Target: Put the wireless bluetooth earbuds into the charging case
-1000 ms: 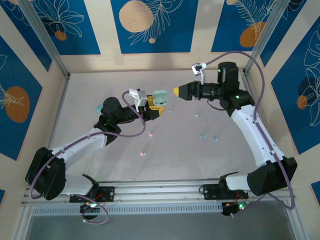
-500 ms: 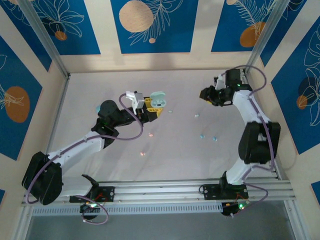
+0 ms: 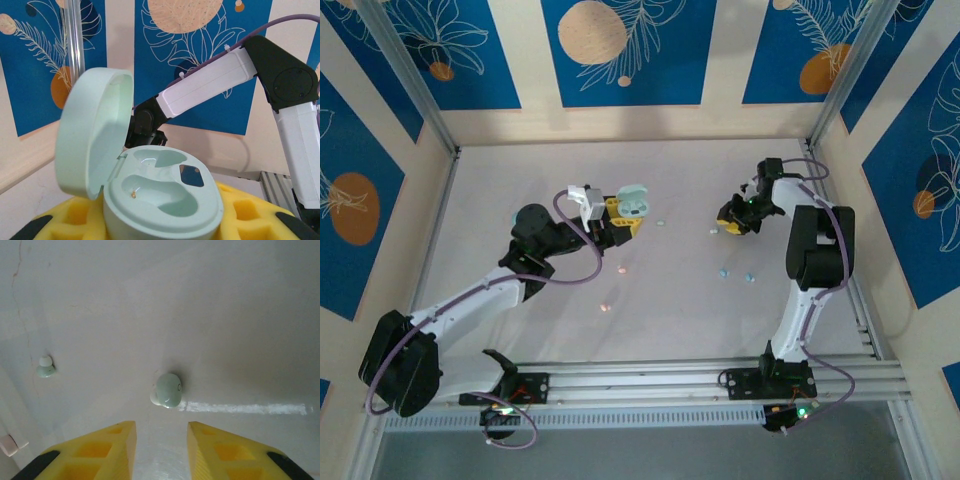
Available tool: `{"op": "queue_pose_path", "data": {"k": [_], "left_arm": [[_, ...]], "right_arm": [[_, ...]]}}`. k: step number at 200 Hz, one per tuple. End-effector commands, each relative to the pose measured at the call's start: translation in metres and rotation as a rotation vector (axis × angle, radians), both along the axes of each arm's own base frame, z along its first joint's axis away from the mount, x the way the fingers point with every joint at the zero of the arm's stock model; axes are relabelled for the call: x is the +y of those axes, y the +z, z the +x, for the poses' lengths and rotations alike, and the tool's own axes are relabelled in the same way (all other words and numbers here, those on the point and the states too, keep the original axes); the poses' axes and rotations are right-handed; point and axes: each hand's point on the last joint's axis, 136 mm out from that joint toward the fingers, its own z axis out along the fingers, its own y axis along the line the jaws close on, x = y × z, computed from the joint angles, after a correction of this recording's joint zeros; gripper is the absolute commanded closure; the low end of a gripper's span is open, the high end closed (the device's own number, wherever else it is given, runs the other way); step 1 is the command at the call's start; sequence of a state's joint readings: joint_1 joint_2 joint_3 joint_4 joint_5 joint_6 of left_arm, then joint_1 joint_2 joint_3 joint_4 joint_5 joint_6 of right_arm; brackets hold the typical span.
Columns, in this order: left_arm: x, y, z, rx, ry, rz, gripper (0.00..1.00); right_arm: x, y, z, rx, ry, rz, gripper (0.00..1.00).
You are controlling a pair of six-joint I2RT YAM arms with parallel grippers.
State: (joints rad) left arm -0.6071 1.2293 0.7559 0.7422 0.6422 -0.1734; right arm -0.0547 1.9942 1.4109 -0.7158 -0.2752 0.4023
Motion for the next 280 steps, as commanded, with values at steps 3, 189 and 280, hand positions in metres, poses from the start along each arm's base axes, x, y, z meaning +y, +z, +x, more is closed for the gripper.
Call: {"op": "queue_pose_path", "data": {"k": [3, 189, 280], "left_arm": [[0.001, 0.009, -0.006, -0.042, -0.001, -0.015, 0.68], [0.000, 0.015, -0.005, -0.048, 0.003, -0.010, 0.68], [-0.001, 0.017, -0.004, -0.046, 0.001, -0.020, 0.68]], "right_arm": [[0.007, 0.000, 0.009, 0.011, -0.012, 0.066, 0.67], [0.018, -0.029, 0.011, 0.067, 0.008, 0.106, 0.68], [0.020, -0.033, 0.013, 0.086, 0.057, 0.052, 0.71]]}}
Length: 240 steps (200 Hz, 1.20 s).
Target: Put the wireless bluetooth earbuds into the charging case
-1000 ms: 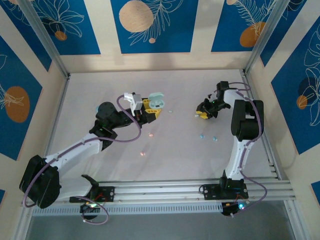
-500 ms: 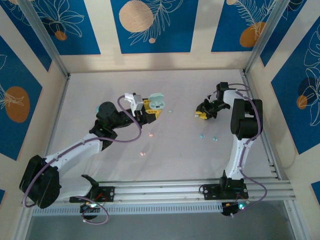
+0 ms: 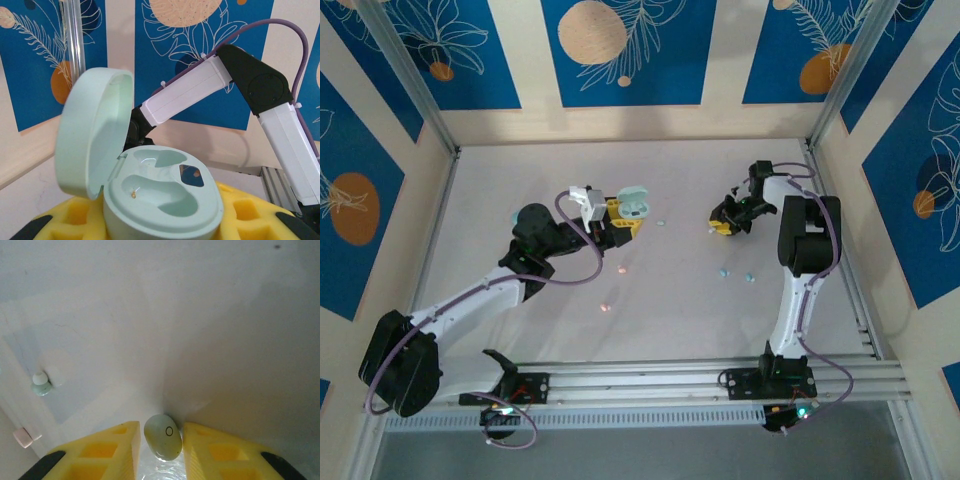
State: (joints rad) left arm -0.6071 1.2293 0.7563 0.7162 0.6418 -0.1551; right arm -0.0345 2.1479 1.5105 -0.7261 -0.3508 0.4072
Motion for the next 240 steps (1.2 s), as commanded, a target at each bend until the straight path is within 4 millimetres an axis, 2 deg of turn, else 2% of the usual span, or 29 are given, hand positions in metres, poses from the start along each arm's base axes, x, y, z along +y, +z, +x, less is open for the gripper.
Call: {"op": "queue_pose_path", "data": {"k": [1, 123, 164, 188, 240], "left_arm": [[0.000, 0.023, -0.005, -0.049, -0.003, -0.040, 0.68], [0.002, 0.022, -0.007, -0.051, 0.003, -0.042, 0.67], [0.002, 0.021, -0.007, -0.047, 0.005, -0.039, 0.67], [0.003, 0.022, -0.007, -0.052, 0.012, -0.036, 0.67], [0.011, 0.019, -0.001, -0.068, 0.086, -0.022, 0.66]], "right_arm": [[0.001, -0.006, -0.002, 0.022, 0.033, -0.027, 0.71], [0.008, -0.011, 0.002, 0.049, 0.135, -0.129, 0.71], [0.013, -0.011, -0.001, 0.050, 0.159, -0.156, 0.77], [0.015, -0.009, -0.006, 0.037, 0.173, -0.215, 0.78], [0.019, 0.014, -0.018, -0.024, 0.241, -0.499, 0.81]]}}
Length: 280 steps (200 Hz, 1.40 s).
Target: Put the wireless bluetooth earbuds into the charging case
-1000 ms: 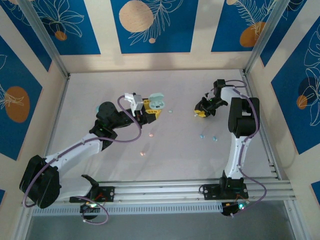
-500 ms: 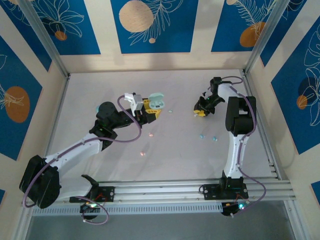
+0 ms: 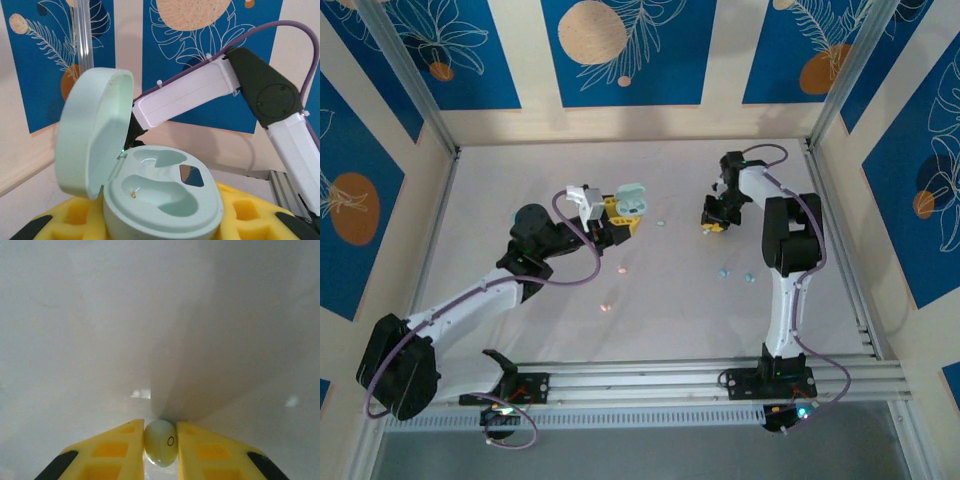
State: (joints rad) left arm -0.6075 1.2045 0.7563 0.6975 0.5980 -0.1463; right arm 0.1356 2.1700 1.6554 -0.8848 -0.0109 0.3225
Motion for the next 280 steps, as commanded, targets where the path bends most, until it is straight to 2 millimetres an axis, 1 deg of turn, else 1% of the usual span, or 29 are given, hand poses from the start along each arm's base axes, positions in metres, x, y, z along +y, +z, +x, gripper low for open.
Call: {"op": "queue_pose_path", "data": {"k": [1, 40, 72, 88, 143, 222, 265, 280], "left_arm": [[0.006, 0.013, -0.004, -0.059, 0.044, -0.015, 0.66], [0.013, 0.011, -0.002, -0.078, 0.094, 0.004, 0.66], [0.017, 0.014, -0.004, -0.093, 0.114, 0.007, 0.65], [0.020, 0.016, -0.003, -0.100, 0.128, 0.006, 0.65], [0.022, 0.018, -0.003, -0.109, 0.148, 0.007, 0.65], [0.021, 0.018, 0.000, -0.104, 0.147, 0.007, 0.65], [0.019, 0.018, 0.001, -0.102, 0.143, 0.007, 0.65], [0.019, 0.018, 0.002, -0.100, 0.143, 0.008, 0.65]], "right_arm": [[-0.001, 0.014, -0.015, -0.019, 0.032, -0.156, 0.81], [0.005, 0.022, -0.024, -0.046, 0.065, -0.296, 0.82], [0.009, 0.017, -0.030, -0.032, 0.081, -0.377, 0.81], [0.009, 0.016, -0.031, -0.034, 0.082, -0.423, 0.81], [0.005, 0.021, -0.033, -0.076, 0.089, -0.558, 0.81], [-0.002, 0.032, -0.032, -0.123, 0.067, -0.617, 0.81], [-0.004, 0.032, -0.033, -0.126, 0.053, -0.636, 0.81], [-0.006, 0.034, -0.033, -0.137, 0.050, -0.652, 0.81]]}}
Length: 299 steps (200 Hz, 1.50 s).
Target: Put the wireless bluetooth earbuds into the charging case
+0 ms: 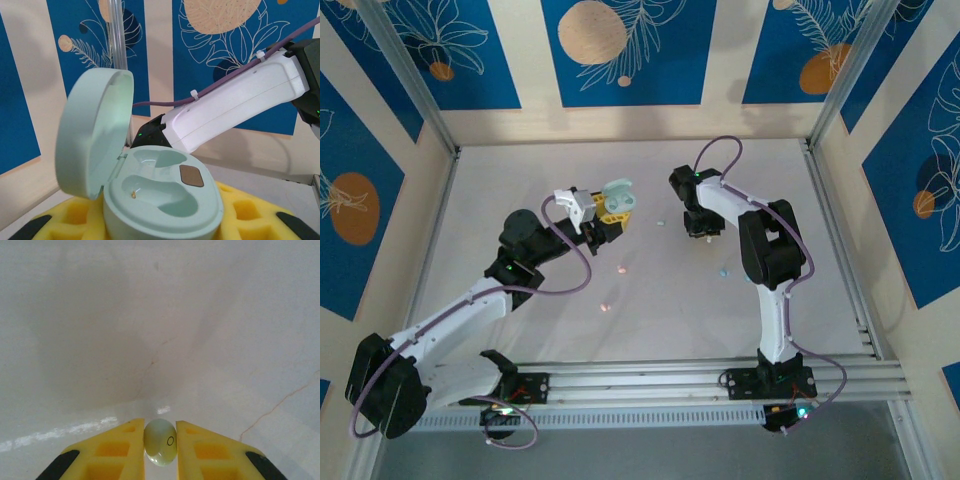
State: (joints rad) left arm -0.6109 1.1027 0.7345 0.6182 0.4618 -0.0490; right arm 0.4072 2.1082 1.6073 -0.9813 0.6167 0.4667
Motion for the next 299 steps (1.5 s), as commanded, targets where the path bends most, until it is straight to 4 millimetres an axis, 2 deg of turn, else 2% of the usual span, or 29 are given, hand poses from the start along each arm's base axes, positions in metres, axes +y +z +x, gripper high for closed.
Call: {"op": "queue_pose_path", "data": {"k": [1, 28, 116, 157, 225, 268, 299], "left_arm": [[-0.002, 0.006, -0.002, -0.025, -0.002, -0.008, 0.65], [-0.002, 0.007, -0.001, -0.025, -0.001, -0.009, 0.65], [0.000, 0.010, -0.002, -0.032, 0.005, -0.007, 0.64], [0.000, 0.006, -0.002, -0.030, 0.013, 0.008, 0.64], [0.001, 0.004, -0.001, -0.026, 0.020, 0.013, 0.64], [0.001, -0.001, 0.001, -0.018, 0.026, 0.018, 0.64], [-0.001, -0.005, 0.004, -0.012, 0.025, 0.022, 0.64]], "right_arm": [[-0.005, 0.018, -0.002, -0.052, -0.025, -0.033, 0.81], [-0.005, 0.022, -0.003, -0.067, -0.037, -0.035, 0.81], [0.007, 0.019, -0.027, -0.047, -0.069, -0.052, 0.82], [0.006, 0.022, -0.028, -0.058, -0.074, -0.055, 0.82], [0.017, 0.034, -0.032, -0.060, -0.079, 0.066, 0.82], [0.022, 0.058, -0.039, -0.085, -0.083, 0.162, 0.82], [0.032, 0.096, -0.045, -0.144, -0.060, 0.293, 0.83]]}}
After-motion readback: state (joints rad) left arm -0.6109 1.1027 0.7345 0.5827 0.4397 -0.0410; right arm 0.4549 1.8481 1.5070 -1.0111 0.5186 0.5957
